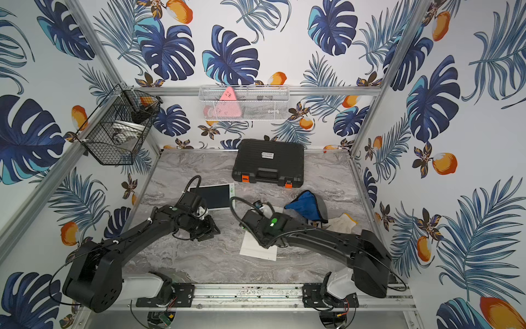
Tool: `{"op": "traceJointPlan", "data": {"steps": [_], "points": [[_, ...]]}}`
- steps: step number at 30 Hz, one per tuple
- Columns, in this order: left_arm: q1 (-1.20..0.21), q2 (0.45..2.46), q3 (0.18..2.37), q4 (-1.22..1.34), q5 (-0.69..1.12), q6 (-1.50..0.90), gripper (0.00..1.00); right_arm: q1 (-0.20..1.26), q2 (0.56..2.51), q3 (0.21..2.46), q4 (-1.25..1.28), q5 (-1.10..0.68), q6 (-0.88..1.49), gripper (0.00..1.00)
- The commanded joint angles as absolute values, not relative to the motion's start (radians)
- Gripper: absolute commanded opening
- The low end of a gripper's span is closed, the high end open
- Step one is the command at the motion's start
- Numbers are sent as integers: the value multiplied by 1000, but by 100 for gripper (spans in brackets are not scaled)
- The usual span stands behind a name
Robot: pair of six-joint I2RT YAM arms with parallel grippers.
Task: Wipe the drawing tablet
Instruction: Adjust the drawing tablet at the center of the board.
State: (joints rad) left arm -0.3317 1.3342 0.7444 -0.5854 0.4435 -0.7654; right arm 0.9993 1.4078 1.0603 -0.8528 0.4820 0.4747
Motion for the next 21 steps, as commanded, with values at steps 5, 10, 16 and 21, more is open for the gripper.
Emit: {"op": "traceJointPlan", "data": {"steps": [5,10,16,21], "points": [[-485,1428,730,-388,444,-899,42,621,1410,990,-739,123,675,80],[-574,1519,716,-279,449,-937,55,438,1520,951,-596,-74,742,80],[-642,1588,702,-199,452,-957,62,393,1674,996,-517,-179,724,79],[-715,1631,708,-140,463,-987,63,393,1784,1054,-494,-255,715,78]]}}
